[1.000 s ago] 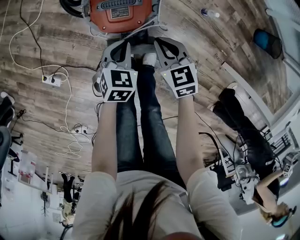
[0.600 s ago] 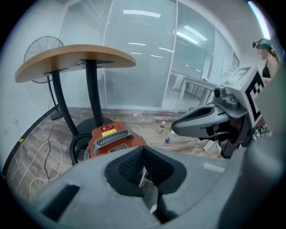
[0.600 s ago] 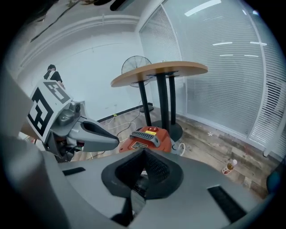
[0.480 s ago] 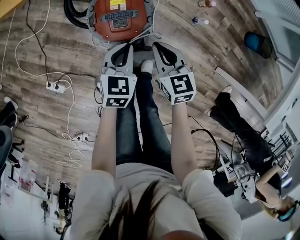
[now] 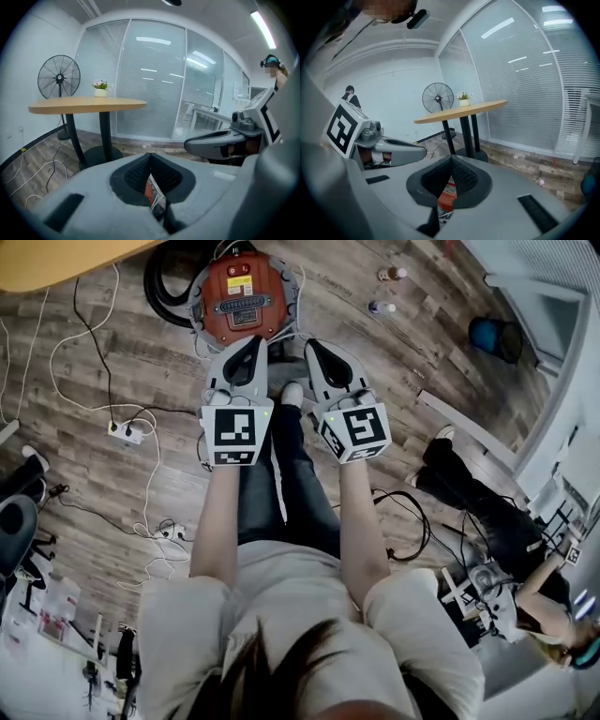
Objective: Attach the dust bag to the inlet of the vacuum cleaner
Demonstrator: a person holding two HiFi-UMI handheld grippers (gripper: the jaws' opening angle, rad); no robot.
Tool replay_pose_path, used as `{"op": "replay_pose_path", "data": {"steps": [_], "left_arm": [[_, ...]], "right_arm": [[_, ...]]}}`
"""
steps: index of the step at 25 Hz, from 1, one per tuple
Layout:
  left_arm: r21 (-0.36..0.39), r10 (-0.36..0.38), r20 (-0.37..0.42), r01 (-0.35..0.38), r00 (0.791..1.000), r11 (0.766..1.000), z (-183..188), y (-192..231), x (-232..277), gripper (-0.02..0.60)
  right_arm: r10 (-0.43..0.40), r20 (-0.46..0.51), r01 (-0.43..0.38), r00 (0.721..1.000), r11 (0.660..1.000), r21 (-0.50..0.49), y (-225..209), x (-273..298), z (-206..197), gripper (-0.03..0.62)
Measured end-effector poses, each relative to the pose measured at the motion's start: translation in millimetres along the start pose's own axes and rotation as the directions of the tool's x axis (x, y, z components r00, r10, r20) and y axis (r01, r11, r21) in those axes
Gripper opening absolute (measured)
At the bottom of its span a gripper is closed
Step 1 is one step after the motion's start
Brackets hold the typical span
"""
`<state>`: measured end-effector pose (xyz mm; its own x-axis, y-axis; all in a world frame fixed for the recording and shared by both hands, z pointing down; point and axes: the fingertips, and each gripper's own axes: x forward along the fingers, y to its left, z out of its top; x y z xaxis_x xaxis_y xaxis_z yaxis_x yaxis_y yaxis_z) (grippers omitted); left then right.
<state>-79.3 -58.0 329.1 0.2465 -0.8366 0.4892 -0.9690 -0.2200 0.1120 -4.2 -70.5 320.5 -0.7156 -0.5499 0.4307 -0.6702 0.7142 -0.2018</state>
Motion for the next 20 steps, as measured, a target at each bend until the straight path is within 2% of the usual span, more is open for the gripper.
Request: {"op": "replay_pose_path", "data": {"steps": [9, 15, 20], "left_arm": [[0.001, 0.026, 0.099, -0.026, 0.995, 1.000, 65.1, -1.0, -32.4, 0.017], [0.040, 0.017, 0.165, -0.024, 0.986, 0.999, 100.4, -18.6, -53.8, 0.017], [0.038, 0.008, 0.211, -0.016, 0.977, 0.999, 127.3, -28.5, -76.4, 0.017]], "right_arm": [[-0.020, 0.074, 0.017, 0.997, 0.999, 0.030, 10.3, -29.4, 54.5, 0.005], [-0.040, 0.121, 0.034, 0.992, 0.998, 0.048, 17.1, -54.9, 83.2, 0.005], [-0.043, 0.164, 0.036, 0.986, 0.998, 0.051, 25.1, -75.4, 110.3, 0.005]]}}
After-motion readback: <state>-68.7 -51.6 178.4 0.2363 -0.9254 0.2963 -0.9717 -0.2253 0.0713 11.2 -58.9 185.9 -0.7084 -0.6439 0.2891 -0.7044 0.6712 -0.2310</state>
